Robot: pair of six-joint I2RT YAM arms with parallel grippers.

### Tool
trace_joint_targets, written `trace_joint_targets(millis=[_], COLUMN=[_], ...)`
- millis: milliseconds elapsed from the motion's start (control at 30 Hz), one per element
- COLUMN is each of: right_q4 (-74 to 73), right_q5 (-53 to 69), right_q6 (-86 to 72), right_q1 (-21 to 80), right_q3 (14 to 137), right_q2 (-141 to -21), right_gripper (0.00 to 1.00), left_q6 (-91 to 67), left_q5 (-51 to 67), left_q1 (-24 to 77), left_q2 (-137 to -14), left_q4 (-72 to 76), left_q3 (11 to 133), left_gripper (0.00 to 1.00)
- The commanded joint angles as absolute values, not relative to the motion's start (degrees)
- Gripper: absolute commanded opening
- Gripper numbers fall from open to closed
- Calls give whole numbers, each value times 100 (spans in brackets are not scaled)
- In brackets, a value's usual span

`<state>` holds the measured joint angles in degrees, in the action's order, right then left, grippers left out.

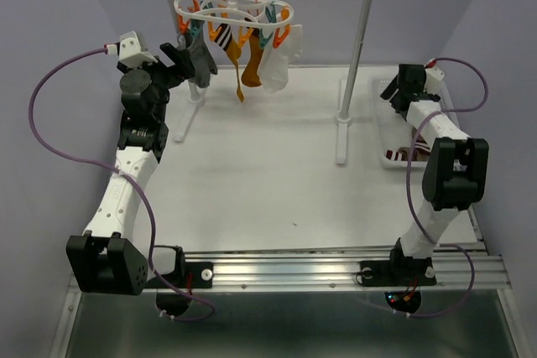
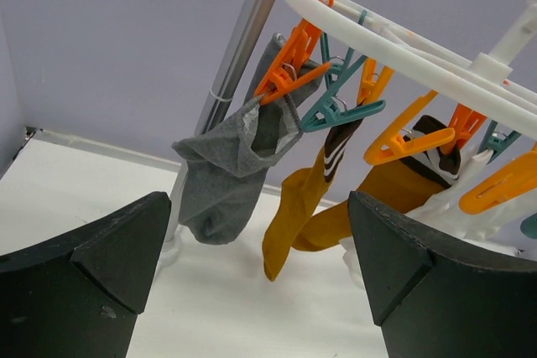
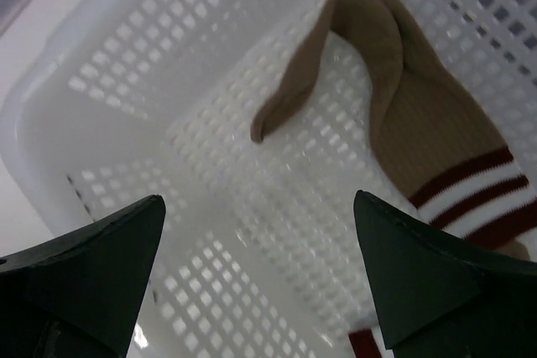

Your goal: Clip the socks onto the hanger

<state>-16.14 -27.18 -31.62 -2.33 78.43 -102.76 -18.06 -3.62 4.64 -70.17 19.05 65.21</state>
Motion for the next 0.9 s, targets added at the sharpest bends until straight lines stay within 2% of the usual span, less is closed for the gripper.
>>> trace_joint_targets(millis=[0,167,300,367,400,433,500,600,733,867], right_q4=[-1520,-1739,-2056,-2065,-2057,-2057,-2013,-1943,-1390,-1213], right_q5=[-3218,-3155,-3147,-3216,-3243,-3313,-3366,-3305,-2456,-1075], right_q6=[-2988,-3076,-3129,-3129,-3077,-3007,-2980,-2883,-2646,-2672], right_q1=[-447,-650,-773,-835,-835,-835,-835,-835,-835,-730], right_q3=[8840,9955,10309,10344,10432,10476,10477,10302,9180,8369], right_q2=[-11080,-11995,-12515,-12682,-12726,-12761,-12675,-12192,-11070,-9855], right_gripper=[100,100,100,93,89,66,28,15,1,1], left_q6=[-1705,-1758,-1793,-1802,-1819,-1819,-1811,-1863,-1881,-1898], left_q5=[-475,-571,-633,-685,-703,-721,-738,-686,-545,-475], left_q1=[422,404,404,396,396,387,395,396,395,396], left_q2=[-6820,-6759,-6689,-6645,-6627,-6618,-6601,-6592,-6583,-6644], left_q4=[2250,2276,2285,2276,2276,2268,2268,2276,2303,2312], left_q3=[6513,6399,6328,6285,6267,6267,6267,6258,6240,6258], left_gripper=[99,99,99,99,99,99,99,99,99,99])
